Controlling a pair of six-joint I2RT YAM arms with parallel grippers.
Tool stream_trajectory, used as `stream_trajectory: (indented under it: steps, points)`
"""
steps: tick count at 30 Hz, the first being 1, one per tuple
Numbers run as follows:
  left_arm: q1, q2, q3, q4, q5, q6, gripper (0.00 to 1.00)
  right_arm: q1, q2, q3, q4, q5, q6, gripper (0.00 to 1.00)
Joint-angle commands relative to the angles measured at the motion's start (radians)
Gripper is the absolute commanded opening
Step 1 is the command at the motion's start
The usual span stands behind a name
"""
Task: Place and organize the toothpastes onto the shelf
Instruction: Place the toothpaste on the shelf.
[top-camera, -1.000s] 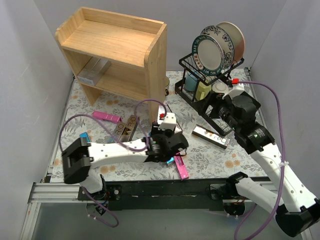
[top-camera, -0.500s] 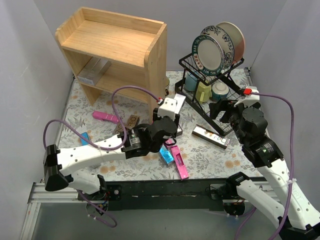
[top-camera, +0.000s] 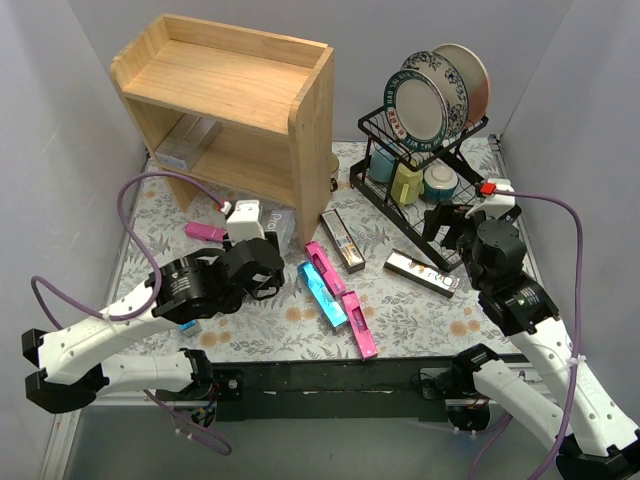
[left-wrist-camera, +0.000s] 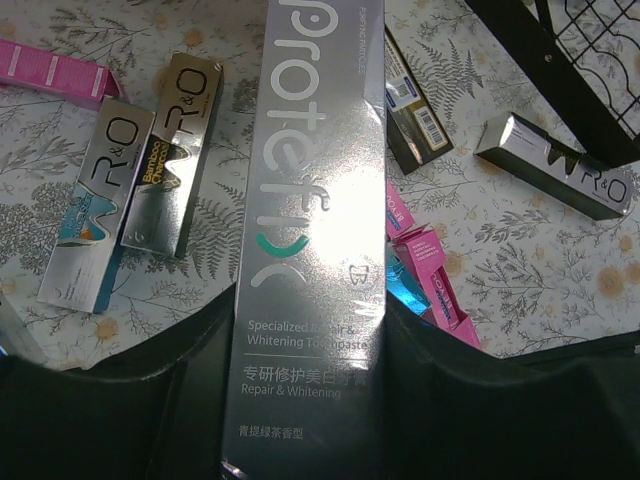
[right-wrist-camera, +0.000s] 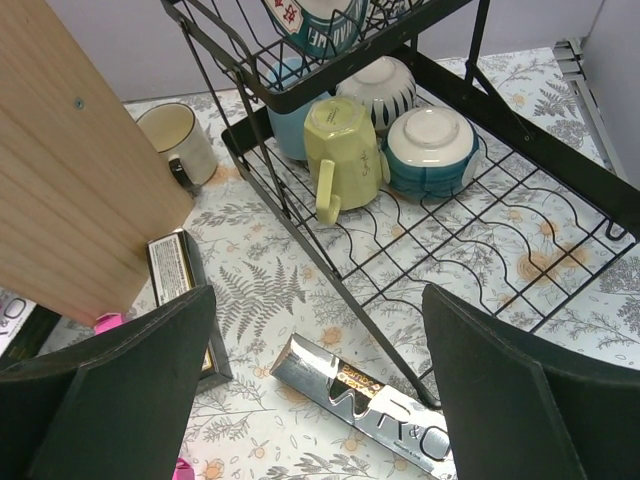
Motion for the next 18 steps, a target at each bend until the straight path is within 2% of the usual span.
stream_trajectory:
  steps: [1, 6, 7, 11, 16, 18]
  points:
    - [0.053, -0.084, -0.009, -0.057, -0.046, -0.025, 0.31, -0.003, -0.002, -0.017, 0.070, 0.028, -0.023, 0.92]
    - [0.136, -0.123, -0.027, 0.072, -0.032, 0.119, 0.30, -0.005, -0.017, -0.055, 0.100, 0.008, -0.014, 0.92]
    - [0.147, -0.127, -0.036, 0.144, -0.024, 0.151, 0.30, -0.005, -0.023, -0.060, 0.103, 0.005, -0.014, 0.92]
    - [0.259, -0.111, -0.055, 0.290, 0.048, 0.356, 0.29, -0.003, -0.042, -0.075, 0.115, -0.003, -0.018, 0.92]
    - [0.532, -0.011, -0.040, 0.472, 0.316, 0.498, 0.28, -0.003, -0.065, -0.091, 0.121, -0.018, -0.035, 0.91]
    - [0.627, 0.015, -0.039, 0.519, 0.359, 0.553, 0.28, -0.003, -0.080, -0.097, 0.130, -0.023, -0.049, 0.91]
